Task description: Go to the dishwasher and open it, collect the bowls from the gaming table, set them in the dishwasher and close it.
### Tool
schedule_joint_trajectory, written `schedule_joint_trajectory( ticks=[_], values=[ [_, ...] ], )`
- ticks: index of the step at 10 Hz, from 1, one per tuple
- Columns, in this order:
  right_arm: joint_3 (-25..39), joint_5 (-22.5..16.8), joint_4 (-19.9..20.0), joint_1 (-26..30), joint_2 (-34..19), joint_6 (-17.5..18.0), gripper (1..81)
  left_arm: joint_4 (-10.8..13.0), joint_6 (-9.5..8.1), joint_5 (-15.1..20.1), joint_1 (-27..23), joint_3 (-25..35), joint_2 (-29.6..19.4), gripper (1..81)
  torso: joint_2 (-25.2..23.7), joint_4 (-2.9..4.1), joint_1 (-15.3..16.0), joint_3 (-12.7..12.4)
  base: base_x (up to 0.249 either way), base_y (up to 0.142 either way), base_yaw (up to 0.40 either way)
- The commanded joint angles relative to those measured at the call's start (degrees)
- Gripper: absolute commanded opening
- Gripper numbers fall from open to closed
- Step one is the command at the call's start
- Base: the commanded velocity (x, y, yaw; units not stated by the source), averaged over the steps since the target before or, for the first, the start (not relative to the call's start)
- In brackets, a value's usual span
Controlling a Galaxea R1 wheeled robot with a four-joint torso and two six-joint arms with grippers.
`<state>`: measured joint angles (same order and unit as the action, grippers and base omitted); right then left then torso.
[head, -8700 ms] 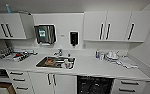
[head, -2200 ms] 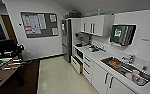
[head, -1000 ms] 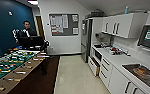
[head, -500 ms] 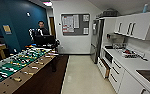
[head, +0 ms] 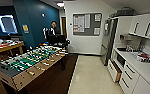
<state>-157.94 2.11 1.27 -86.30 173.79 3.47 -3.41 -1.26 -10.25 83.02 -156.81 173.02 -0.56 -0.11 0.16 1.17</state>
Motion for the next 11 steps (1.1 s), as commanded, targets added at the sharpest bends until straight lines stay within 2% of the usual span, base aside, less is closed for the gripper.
schedule_joint_trajectory(
  ticks=[1, 11],
  values=[
    [-0.2, -2.9, -0.1, 2.8, -0.1, 0.0, 81.1, -0.3, 0.29, 2.4, -3.4, -0.1, -0.1, 81.1, 0.0, 0.0, 0.0, 0.0, 0.0, 0.0, 0.296],
    [-0.2, -2.9, -0.1, 2.8, 0.0, 0.0, 81.1, -0.3, 0.29, 2.4, -3.3, -0.1, -0.2, 81.1, 0.0, 0.0, 0.0, 0.0, 0.0, 0.0, 0.296]
  ],
)
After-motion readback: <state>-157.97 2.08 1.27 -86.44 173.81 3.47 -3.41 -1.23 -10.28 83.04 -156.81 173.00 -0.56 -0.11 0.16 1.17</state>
